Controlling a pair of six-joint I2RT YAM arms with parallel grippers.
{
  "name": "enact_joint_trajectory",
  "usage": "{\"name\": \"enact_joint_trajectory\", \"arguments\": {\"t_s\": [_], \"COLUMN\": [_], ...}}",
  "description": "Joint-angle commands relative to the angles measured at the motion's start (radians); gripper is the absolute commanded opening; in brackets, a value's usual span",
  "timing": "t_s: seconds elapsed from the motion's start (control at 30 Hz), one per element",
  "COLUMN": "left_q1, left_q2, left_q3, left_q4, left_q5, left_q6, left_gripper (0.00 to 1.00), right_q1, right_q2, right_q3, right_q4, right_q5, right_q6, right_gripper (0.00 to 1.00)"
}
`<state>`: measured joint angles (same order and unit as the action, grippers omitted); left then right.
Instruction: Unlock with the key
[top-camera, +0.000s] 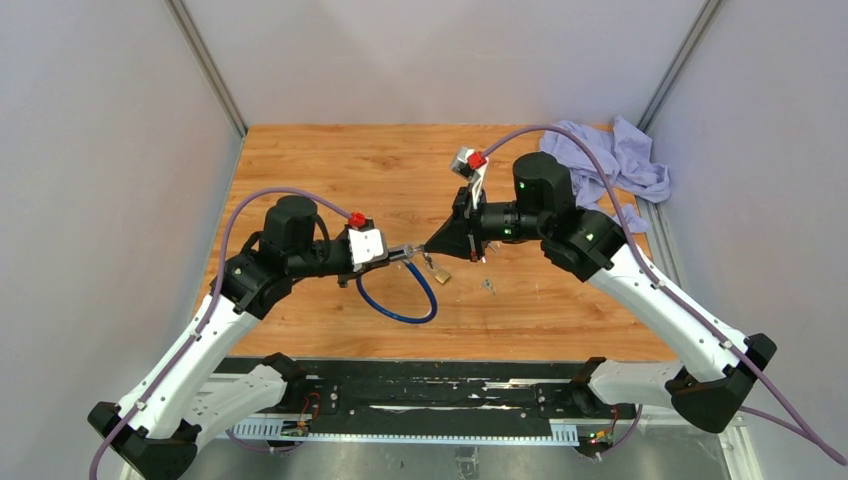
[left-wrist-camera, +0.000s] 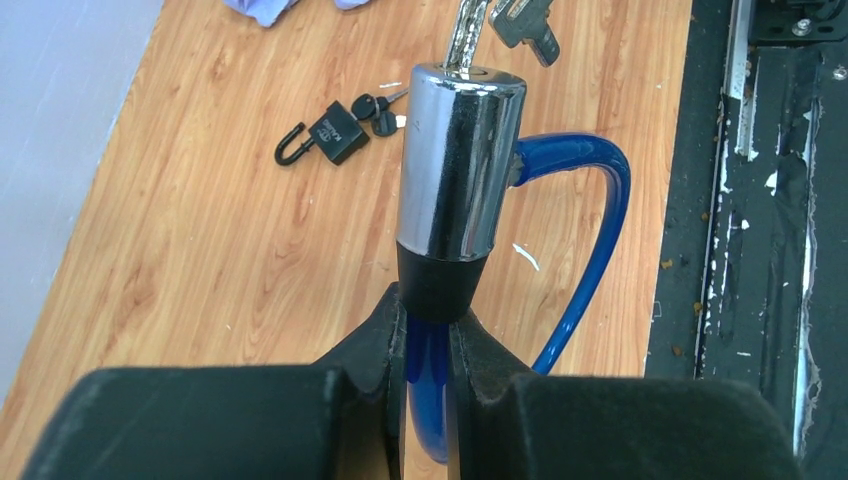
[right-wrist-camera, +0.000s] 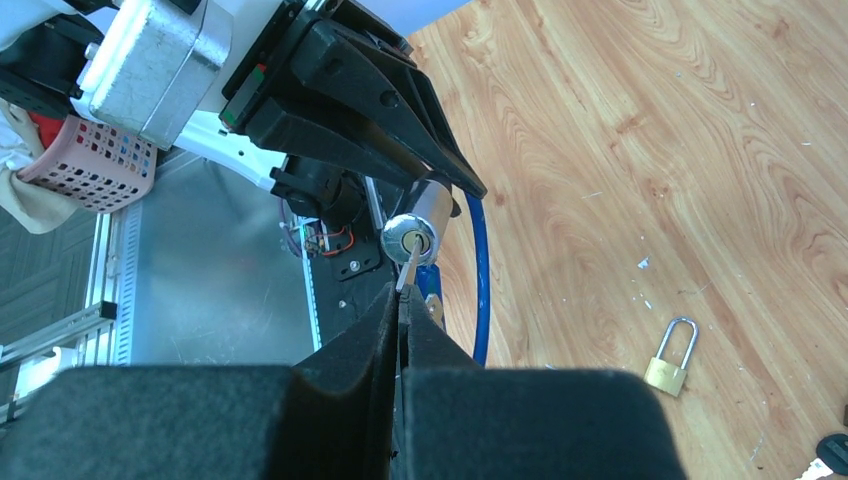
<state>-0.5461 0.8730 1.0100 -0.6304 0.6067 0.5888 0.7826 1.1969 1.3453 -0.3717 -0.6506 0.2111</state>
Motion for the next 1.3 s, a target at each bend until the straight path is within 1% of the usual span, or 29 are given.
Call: {"name": "enact_joint_trajectory", "arguments": {"t_s": [0.0,0.1,0.3,0.4,0.5,0.63,0.77,0.97,1.27], "left_q1": [0.003,0.003,0.003,0.003,0.003,0.001,0.001,0.001,0.0], "left_q2": [-0.011,-0.004,0.007,0.011,0.006,0.005,0.003,-0.044,-0.019], "left_q3": [0.039,0.046,0.047,0.047,0.035,0.02,0.019,-0.014,-0.01], "left_q4": [0.011,-0.011,-0.02,-0.014,0.007,-0.009,-0.032,-0.041,-0.042], "left_q5": [0.039,0.021,-0.029,-0.047,-0.041,-0.037,-0.036,0.012,-0.038], "left_q6": [0.056,0.094,0.139,0.13,0.1,0.133,0.191,0.299,0.314], "left_gripper": [0.0,0.0,0.0,0.0,0.0,0.0,0.0,0.0,0.0], "right_q1": [-0.024,-0.015,0.026,0.053,0.069,0.071,0.07,0.071,0.07], "right_q2": [0.033,0.072,0.114,0.111,0.091,0.077,0.086,0.115,0.114], "right_q3": [0.084,0.135,0.192,0.174,0.131,0.111,0.119,0.131,0.126], "right_q4": [-0.092,-0.178,-0.281,-0.267,-0.213,-0.17,-0.177,-0.215,-0.225], "right_q5": [-0.04,-0.047,0.024,0.058,0.09,0.116,0.114,0.095,0.072], "right_q6": [-0.055,-0.084,-0.123,-0.127,-0.107,-0.079,-0.075,-0.078,-0.072], "right_gripper": [0.01,0.01,0.0,0.01,0.0,0.01,0.01,0.01,0.01]}}
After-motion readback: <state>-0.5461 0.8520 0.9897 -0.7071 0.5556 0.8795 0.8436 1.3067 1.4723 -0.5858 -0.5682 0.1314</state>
